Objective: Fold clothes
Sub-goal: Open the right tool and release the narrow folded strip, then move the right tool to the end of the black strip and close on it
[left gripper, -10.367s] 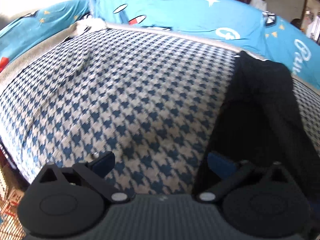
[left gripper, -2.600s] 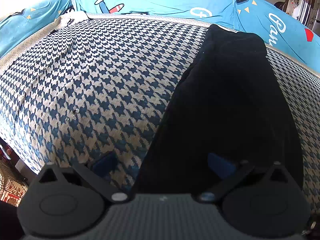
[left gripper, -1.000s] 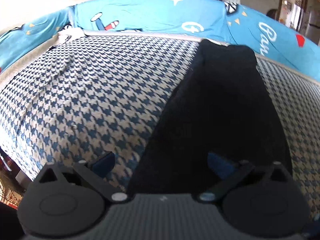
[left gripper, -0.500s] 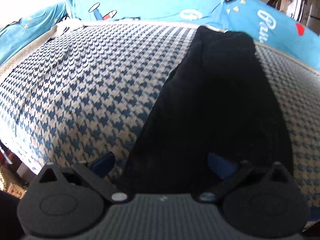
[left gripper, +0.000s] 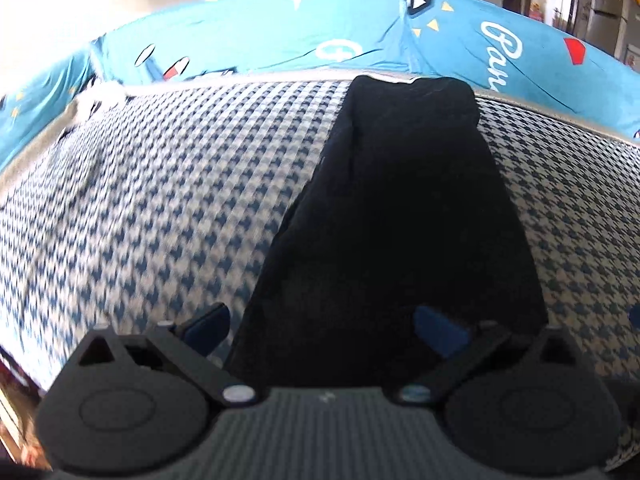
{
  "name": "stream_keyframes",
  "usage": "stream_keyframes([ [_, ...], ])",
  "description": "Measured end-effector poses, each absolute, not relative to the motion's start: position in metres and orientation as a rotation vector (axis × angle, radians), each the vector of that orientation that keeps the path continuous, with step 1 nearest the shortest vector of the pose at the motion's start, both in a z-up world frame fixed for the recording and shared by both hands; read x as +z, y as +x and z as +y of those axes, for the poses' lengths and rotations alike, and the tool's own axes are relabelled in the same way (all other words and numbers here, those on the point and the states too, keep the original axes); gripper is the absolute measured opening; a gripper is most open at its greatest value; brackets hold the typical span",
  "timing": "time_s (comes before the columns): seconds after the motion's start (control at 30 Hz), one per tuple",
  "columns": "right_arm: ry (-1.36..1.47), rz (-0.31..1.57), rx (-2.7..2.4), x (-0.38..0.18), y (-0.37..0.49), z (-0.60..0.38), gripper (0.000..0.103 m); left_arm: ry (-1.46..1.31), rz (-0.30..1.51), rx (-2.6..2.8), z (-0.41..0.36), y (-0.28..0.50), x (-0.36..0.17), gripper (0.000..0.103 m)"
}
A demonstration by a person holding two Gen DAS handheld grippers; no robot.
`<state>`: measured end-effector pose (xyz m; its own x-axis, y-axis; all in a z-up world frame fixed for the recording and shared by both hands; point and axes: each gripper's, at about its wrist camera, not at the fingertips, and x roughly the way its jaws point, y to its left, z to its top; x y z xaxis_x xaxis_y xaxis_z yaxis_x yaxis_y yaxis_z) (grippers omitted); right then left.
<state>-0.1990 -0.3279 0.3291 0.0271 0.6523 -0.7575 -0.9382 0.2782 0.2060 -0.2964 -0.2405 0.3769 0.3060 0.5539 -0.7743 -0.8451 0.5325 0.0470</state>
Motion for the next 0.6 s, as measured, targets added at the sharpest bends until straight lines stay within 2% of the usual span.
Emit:
stream_keyframes([
  [0.17, -0.417, 0.886, 1.227, 0.322, -0.172, -0.297, 0.103, -0.358, 0.867, 0.938, -0.222, -0.272, 0.383, 0.103],
  [0.4, -0.122, 1.027, 1.273, 0.318, -0.105, -0.278, 0.103, -0.352, 0.907, 0.938, -0.189, -0.250, 0.376, 0.103],
  [0.6, -0.052, 1.008, 1.264, 0.317, -0.074, -0.245, 0.103, -0.399, 0.909, 0.938, -0.161, -0.240, 0.366, 0.103],
])
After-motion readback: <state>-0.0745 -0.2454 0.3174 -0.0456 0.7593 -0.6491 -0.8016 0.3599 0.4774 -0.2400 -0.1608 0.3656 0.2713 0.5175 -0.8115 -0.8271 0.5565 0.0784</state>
